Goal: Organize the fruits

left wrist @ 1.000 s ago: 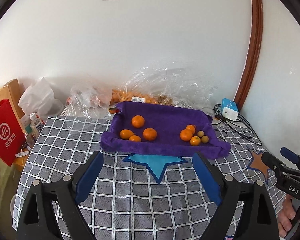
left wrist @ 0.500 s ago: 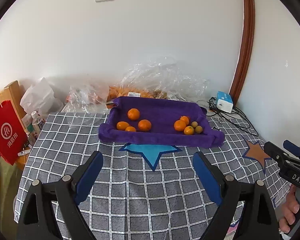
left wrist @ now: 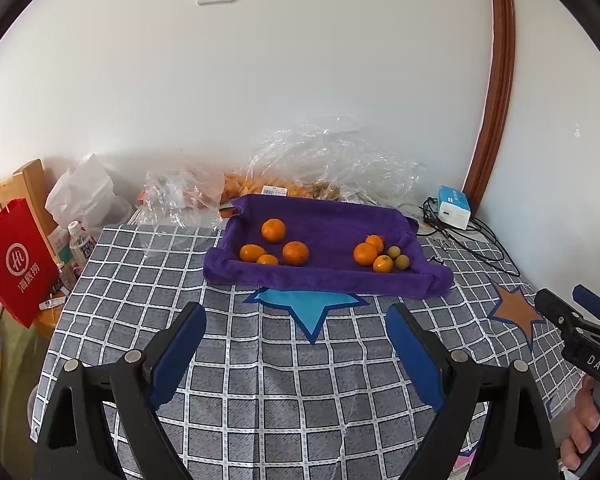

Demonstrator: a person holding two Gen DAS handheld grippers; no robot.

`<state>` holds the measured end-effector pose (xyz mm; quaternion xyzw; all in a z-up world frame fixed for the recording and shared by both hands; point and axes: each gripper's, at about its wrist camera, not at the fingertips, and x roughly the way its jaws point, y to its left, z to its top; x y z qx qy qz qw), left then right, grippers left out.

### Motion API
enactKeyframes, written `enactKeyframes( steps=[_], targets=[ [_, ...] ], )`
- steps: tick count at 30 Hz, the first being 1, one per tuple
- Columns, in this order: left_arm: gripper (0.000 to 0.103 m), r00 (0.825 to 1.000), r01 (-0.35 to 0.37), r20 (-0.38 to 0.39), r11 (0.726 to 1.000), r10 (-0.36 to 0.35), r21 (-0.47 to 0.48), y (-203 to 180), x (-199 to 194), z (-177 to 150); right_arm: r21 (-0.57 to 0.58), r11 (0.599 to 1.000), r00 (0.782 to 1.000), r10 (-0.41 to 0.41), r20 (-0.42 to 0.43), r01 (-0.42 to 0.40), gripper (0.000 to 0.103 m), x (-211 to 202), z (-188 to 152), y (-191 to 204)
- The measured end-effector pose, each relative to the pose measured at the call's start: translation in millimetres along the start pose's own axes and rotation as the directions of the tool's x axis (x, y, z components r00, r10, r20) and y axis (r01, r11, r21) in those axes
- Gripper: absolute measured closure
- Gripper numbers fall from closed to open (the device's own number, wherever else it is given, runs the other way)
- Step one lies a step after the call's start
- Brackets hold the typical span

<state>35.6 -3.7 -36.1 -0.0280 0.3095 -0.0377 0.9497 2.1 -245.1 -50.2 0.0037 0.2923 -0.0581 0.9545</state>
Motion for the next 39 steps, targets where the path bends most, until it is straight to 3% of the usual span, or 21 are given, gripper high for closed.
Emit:
enactKeyframes(
  steps=[39],
  targets=[
    [0.011,1.000,0.004,0.014,1.000,-0.003,-0.005,3.5,-9.1,0.4,-0.010,1.000,1.000,0.007,0.009,-0.007,0.006,-5.5,-1.2,3.5]
  ],
)
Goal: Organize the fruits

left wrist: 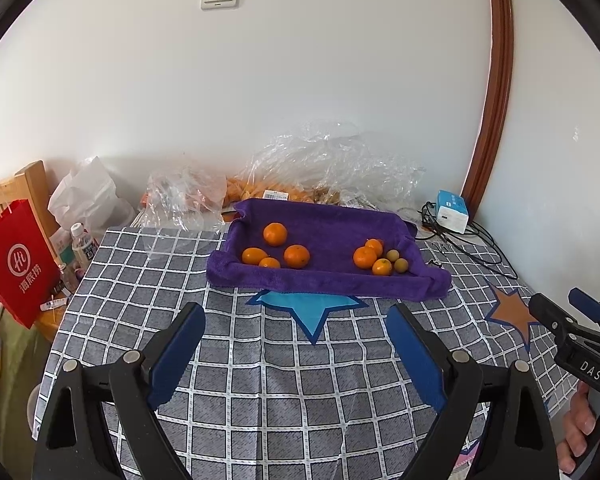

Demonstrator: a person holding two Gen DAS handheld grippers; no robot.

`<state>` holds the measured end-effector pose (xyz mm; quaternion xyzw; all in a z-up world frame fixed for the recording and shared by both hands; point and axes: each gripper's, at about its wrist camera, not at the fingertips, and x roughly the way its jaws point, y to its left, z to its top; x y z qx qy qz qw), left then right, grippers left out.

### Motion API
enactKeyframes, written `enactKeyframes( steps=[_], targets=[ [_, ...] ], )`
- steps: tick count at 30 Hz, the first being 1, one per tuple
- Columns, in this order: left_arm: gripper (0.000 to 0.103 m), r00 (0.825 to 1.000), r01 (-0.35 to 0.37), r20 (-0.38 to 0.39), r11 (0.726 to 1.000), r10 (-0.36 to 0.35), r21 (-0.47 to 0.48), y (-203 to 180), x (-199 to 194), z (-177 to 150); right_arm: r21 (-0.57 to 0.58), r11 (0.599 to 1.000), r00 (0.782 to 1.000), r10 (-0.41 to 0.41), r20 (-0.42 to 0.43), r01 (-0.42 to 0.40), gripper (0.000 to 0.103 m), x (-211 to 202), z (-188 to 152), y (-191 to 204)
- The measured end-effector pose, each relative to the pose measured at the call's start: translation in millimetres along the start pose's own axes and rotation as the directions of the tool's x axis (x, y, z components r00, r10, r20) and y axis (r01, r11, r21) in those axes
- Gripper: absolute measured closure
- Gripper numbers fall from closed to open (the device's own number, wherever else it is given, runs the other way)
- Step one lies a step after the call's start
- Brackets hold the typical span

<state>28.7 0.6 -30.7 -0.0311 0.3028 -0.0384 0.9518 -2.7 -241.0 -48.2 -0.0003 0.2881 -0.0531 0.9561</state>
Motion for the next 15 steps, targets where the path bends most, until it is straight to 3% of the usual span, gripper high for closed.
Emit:
enactKeyframes(
  steps=[15],
  targets=[
    [0.011,1.000,-0.002,0.006,1.000,0.002,0.003,-1.5,-2.4,-0.5,-0.003,1.000,1.000,-0.002,0.011,0.002,0.006,-3.7,1.3,1.4]
  ],
)
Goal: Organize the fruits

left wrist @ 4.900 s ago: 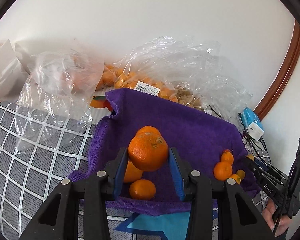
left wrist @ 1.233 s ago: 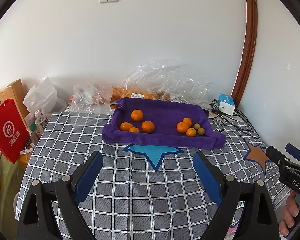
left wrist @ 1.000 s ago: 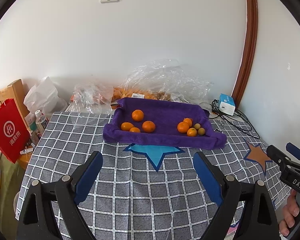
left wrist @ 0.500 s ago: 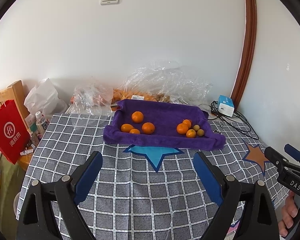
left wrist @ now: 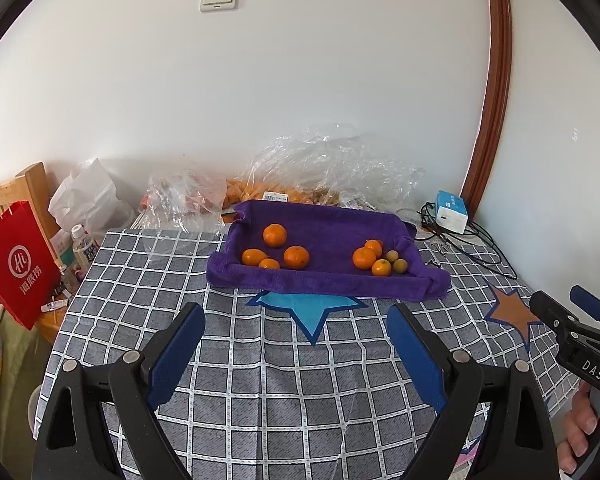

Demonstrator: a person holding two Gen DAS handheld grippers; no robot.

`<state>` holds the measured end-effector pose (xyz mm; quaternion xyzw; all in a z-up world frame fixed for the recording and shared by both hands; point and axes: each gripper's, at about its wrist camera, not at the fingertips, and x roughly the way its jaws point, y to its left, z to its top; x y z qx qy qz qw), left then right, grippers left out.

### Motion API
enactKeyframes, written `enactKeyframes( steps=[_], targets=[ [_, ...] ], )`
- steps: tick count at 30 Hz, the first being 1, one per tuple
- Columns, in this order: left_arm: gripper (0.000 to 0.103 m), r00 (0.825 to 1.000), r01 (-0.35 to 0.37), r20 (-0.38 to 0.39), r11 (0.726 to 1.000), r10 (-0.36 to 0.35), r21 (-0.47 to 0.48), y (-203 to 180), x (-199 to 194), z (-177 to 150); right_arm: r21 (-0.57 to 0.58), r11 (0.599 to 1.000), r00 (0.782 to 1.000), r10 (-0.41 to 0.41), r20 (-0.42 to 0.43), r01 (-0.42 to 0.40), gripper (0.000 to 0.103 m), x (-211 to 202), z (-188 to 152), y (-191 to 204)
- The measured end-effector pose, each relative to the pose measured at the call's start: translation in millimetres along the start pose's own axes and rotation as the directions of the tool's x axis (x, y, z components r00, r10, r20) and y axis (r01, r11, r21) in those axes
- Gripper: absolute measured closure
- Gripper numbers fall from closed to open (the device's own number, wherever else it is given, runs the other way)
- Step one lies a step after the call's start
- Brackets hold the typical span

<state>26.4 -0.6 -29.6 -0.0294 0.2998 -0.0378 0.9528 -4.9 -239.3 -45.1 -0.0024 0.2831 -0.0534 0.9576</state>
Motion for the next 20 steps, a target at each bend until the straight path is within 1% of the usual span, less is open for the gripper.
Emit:
enactKeyframes(
  steps=[20],
  targets=[
    [0.010,1.000,-0.002,0.016,1.000,0.002,-0.001,0.1,-3.2,1.5,-0.015,1.000,1.000,0.006,0.002,-0.006,0.006,-1.0,-0.4,6.4]
  ],
)
